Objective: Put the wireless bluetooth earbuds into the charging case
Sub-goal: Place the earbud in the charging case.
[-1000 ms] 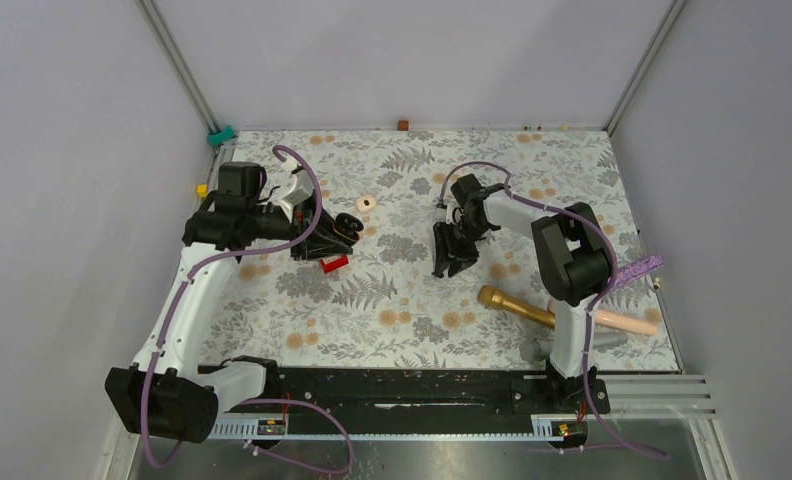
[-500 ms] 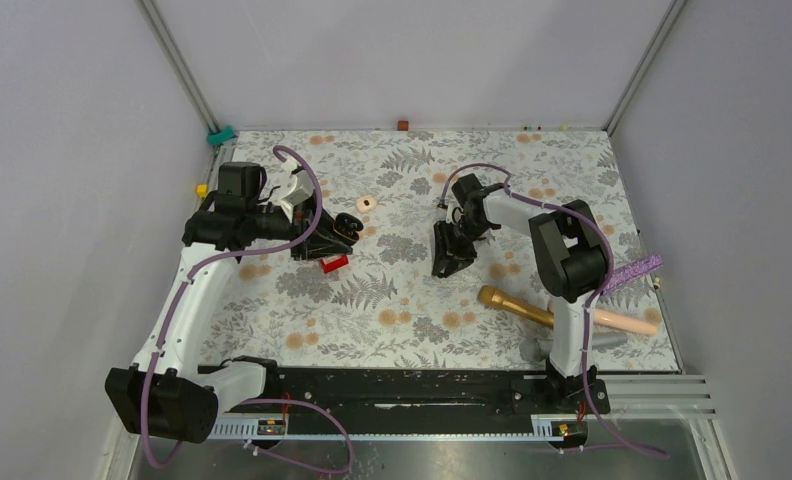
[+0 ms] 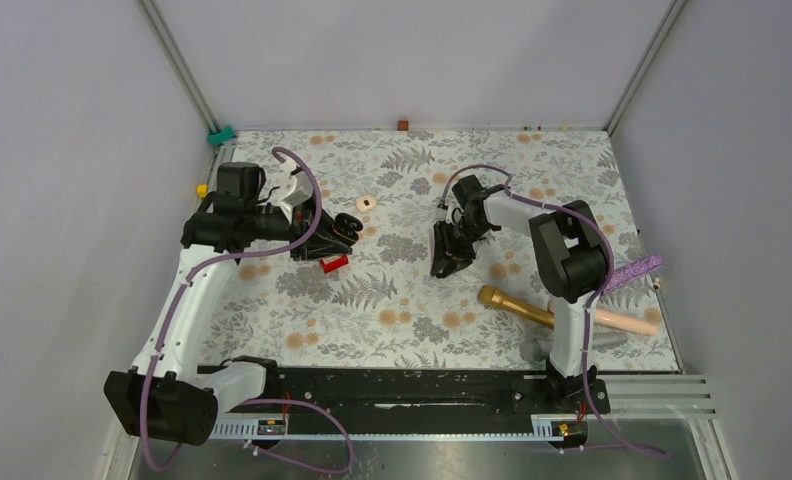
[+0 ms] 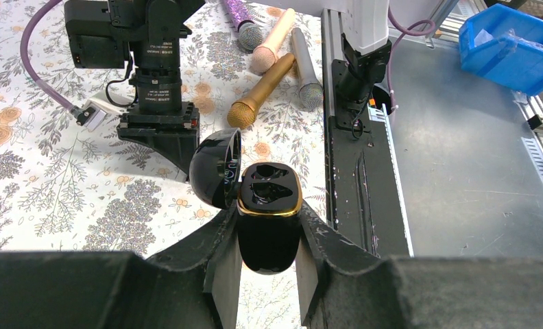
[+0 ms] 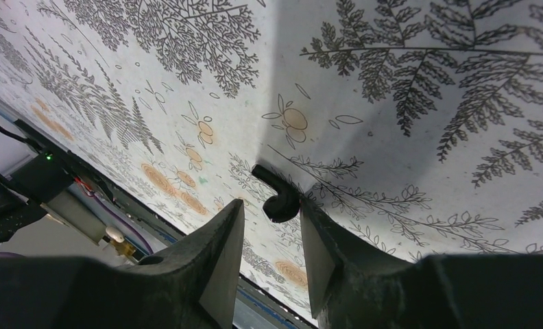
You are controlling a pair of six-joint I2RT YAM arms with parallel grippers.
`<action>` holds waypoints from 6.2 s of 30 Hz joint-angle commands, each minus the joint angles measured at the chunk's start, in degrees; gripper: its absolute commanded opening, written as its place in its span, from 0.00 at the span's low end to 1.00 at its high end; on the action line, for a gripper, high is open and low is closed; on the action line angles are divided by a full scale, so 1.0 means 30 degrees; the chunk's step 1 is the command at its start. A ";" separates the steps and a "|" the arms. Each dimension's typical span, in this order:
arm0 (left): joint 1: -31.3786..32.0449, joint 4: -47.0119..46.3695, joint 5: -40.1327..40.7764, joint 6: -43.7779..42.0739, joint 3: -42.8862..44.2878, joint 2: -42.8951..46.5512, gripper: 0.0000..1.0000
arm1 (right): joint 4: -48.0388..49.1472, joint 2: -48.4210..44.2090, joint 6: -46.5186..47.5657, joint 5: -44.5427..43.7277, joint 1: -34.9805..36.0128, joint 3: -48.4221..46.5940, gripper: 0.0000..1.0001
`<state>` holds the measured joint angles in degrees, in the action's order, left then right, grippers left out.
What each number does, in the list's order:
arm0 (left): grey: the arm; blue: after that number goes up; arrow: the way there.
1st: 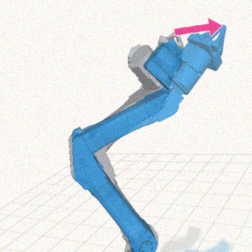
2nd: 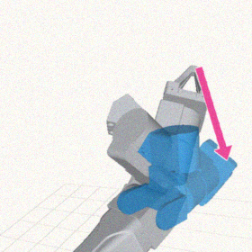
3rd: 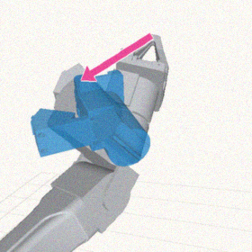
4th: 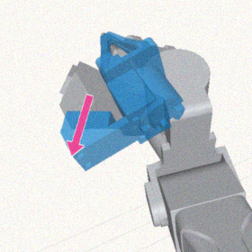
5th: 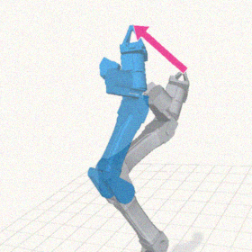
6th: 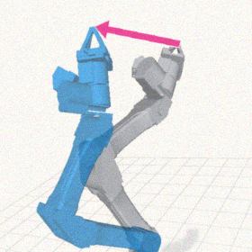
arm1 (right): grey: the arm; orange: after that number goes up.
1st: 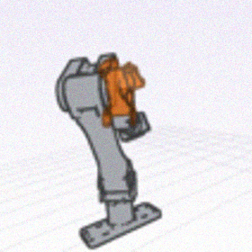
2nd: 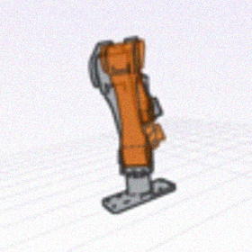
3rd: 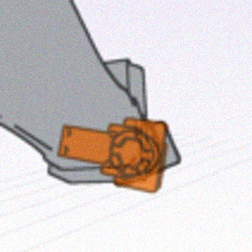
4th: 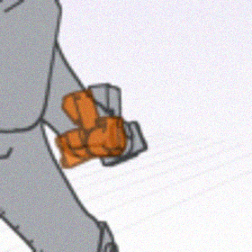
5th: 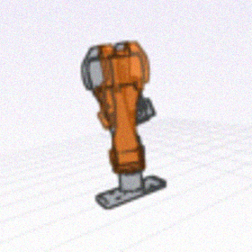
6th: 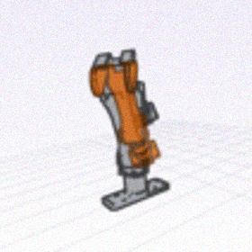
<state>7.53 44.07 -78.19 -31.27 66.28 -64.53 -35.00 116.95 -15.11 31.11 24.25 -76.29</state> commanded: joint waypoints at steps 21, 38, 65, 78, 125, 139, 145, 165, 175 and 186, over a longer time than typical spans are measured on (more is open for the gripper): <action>-0.0108 -0.0360 -0.0127 -0.0564 0.0067 0.0409 0.00 | 0.1201 -0.0652 -0.0603 -0.1593 -0.0406 0.1506 0.30; -0.0014 -0.2108 -0.0039 0.1121 -0.0294 -0.0732 0.00 | -0.1091 -0.5069 0.2979 -0.2333 -0.0672 -0.1492 0.24; 0.5541 -0.7913 0.4720 0.7841 -0.0729 -0.5224 0.00 | 0.1895 -1.5006 1.3121 -1.2028 0.7468 -0.0140 0.24; 0.5652 -0.9668 0.5710 0.7932 -0.1965 -0.3972 0.00 | 0.2672 -1.3944 1.3746 -1.6155 1.1268 0.0069 0.25; 0.5751 -1.1229 0.5065 0.8920 -0.2744 -0.3381 0.00 | 0.3424 -1.2647 1.3360 -1.6503 1.3137 0.0537 0.28; 0.5719 -1.1398 0.5090 0.9023 -0.2805 -0.3333 0.00 | 0.3150 -1.2526 1.3021 -1.6274 1.3311 0.0172 0.37; 0.5745 -1.1391 0.5055 0.8959 -0.2804 -0.3305 0.00 | 0.2905 -1.2770 1.3006 -1.6185 1.3308 -0.0034 0.48; 0.5672 -1.0986 0.4244 0.7908 -0.2938 -0.2526 0.00 | -0.2120 -1.4790 1.4079 -1.1200 1.2765 -0.3368 0.76; 0.5572 -1.1184 0.2172 0.6541 -0.3585 -0.1267 0.00 | -0.3635 -1.6673 1.5736 -0.7874 1.0808 -0.3844 0.83; 0.5575 -0.3170 -0.1263 -0.2490 -0.1210 -0.0930 0.00 | -0.3046 -1.7379 2.0656 -0.6594 0.9735 -0.1679 0.99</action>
<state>24.40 27.57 -74.00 -28.88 59.09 -66.98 -44.51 65.67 38.37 7.09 53.76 -83.85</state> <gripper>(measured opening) 0.294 0.963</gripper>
